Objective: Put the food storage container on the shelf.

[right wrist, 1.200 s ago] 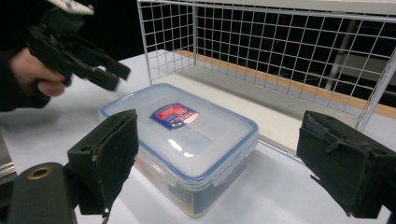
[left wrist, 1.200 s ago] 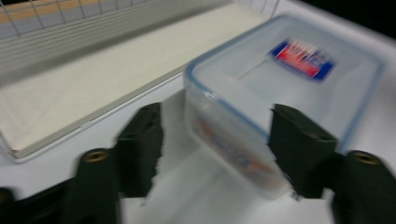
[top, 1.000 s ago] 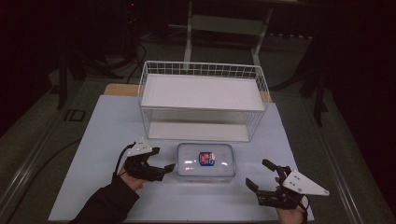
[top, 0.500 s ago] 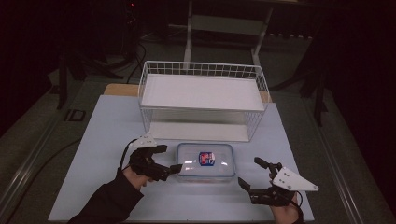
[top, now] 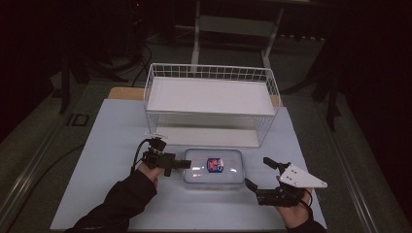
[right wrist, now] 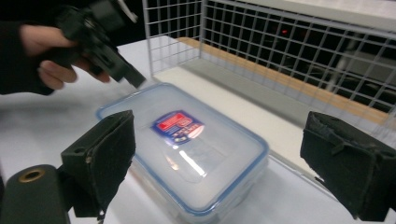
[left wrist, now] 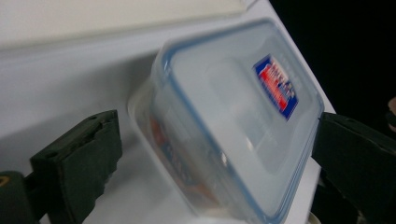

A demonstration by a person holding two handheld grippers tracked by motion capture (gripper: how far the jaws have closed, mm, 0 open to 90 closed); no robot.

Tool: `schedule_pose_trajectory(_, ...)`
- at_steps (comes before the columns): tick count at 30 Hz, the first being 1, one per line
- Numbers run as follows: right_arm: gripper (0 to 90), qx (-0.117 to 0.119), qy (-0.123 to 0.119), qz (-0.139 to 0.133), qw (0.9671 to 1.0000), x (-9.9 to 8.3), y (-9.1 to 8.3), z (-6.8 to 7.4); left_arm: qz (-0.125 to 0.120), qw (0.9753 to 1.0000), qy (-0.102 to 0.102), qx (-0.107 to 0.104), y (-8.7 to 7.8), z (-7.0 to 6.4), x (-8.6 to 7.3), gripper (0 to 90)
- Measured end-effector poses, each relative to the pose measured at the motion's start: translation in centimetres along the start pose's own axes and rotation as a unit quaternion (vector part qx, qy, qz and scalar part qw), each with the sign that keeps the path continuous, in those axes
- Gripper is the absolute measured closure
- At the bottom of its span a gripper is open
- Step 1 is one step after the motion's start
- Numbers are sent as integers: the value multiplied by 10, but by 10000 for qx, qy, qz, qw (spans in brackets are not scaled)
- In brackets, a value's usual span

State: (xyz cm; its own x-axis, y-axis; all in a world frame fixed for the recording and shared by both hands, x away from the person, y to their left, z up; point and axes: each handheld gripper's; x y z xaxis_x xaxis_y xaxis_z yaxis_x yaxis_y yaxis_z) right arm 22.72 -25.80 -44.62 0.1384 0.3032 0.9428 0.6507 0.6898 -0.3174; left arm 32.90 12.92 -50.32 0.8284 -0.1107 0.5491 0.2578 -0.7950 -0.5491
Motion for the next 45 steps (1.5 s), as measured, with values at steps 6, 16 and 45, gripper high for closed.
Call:
schedule_pose_trajectory(6, 97, 41, 53, 45, 10000, -1, 3, -4, 233, 9975, -628, -226, 5, 13, -2, 70)
schedule_pose_trajectory(16, 100, 132, 247, 144, 9995, -3, 7, -9, 559, 9885, -1151, -811, 15, 28, -6, 379)
schedule_pose_trajectory(45, 271, 1333, 2938, 1352, 9368, -49, 54, -53, 390, 9950, 180, -903, -5, 4, -20, 567)
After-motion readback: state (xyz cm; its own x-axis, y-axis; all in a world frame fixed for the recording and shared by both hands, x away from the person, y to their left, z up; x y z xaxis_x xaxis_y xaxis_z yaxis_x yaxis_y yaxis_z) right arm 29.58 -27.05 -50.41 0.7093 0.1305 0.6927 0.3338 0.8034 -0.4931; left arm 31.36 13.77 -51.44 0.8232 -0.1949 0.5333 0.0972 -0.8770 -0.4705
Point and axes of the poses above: each handheld gripper's, and its own axes: y roughly forward along the jaws, x roughly out of its top, z roughly to its left, and after that the axes turned 2 degrees about -y, right-handed
